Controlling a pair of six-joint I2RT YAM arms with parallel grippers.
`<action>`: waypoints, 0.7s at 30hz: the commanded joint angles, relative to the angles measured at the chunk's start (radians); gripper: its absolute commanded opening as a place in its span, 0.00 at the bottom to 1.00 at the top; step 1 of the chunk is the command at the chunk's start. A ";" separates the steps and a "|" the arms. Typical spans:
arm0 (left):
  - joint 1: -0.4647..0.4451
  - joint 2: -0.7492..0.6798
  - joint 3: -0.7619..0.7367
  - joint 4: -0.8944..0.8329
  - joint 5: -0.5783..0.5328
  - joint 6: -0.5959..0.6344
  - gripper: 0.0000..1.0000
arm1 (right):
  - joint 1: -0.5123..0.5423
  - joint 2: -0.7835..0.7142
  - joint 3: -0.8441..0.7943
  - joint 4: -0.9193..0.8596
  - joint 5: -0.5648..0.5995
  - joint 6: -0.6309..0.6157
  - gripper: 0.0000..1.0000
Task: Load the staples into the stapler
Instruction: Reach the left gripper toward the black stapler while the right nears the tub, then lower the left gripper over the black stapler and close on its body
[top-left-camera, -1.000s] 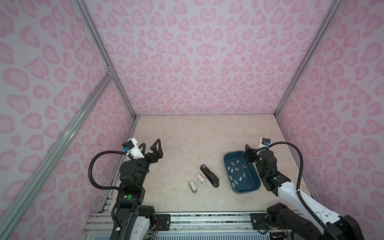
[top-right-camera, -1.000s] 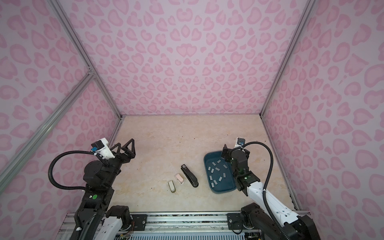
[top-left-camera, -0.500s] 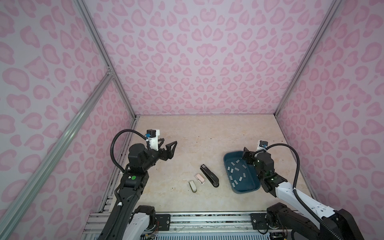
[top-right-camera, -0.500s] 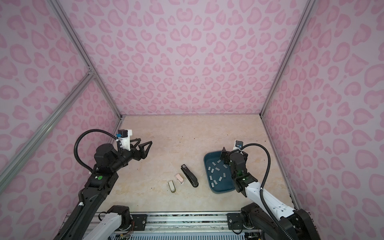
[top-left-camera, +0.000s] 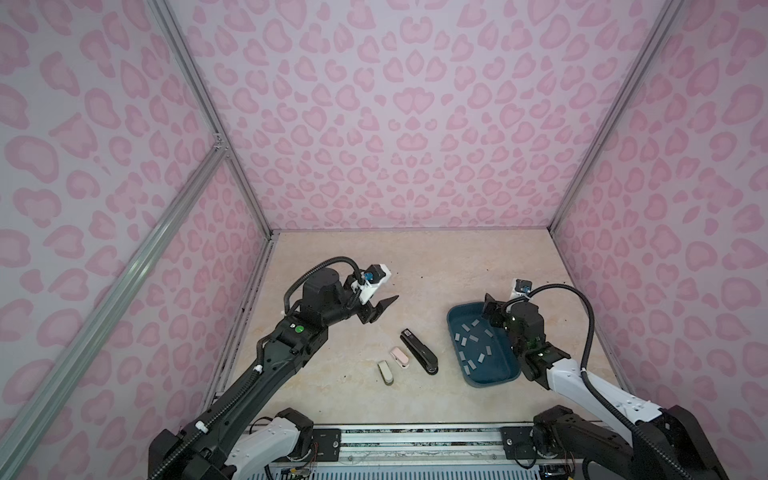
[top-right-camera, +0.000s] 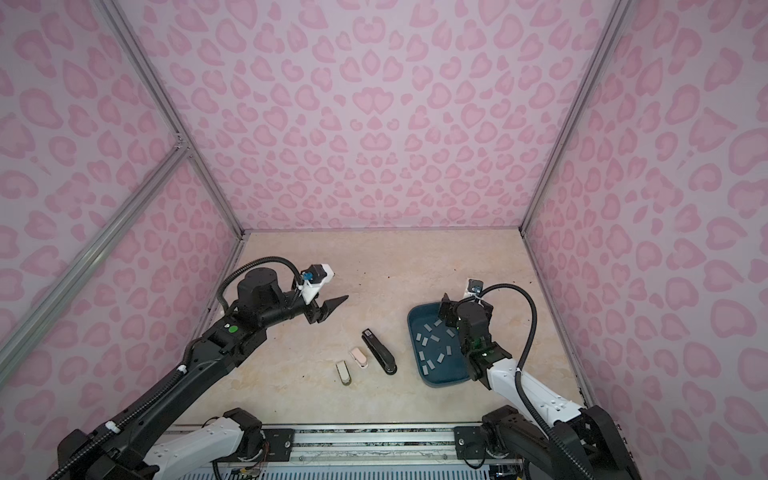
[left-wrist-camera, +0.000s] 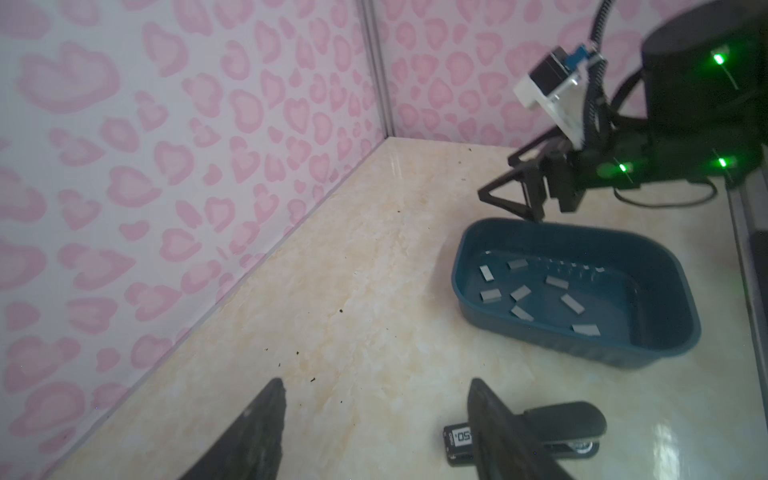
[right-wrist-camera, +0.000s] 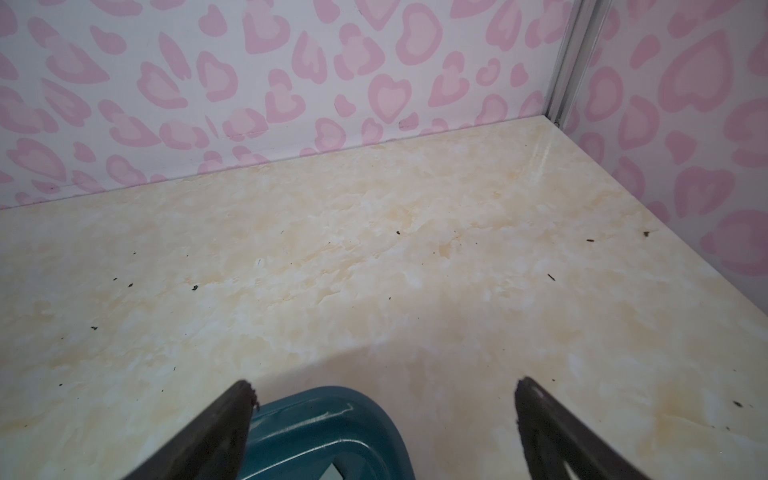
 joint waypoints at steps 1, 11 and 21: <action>-0.067 0.019 -0.037 -0.134 0.186 0.456 0.64 | 0.000 0.010 0.011 0.008 0.005 0.007 0.98; -0.204 0.246 0.082 -0.323 0.095 0.558 0.60 | 0.000 0.008 -0.003 0.031 0.025 0.012 0.98; -0.252 0.547 0.309 -0.546 0.028 0.583 0.50 | -0.001 0.015 -0.001 0.025 0.027 0.024 0.98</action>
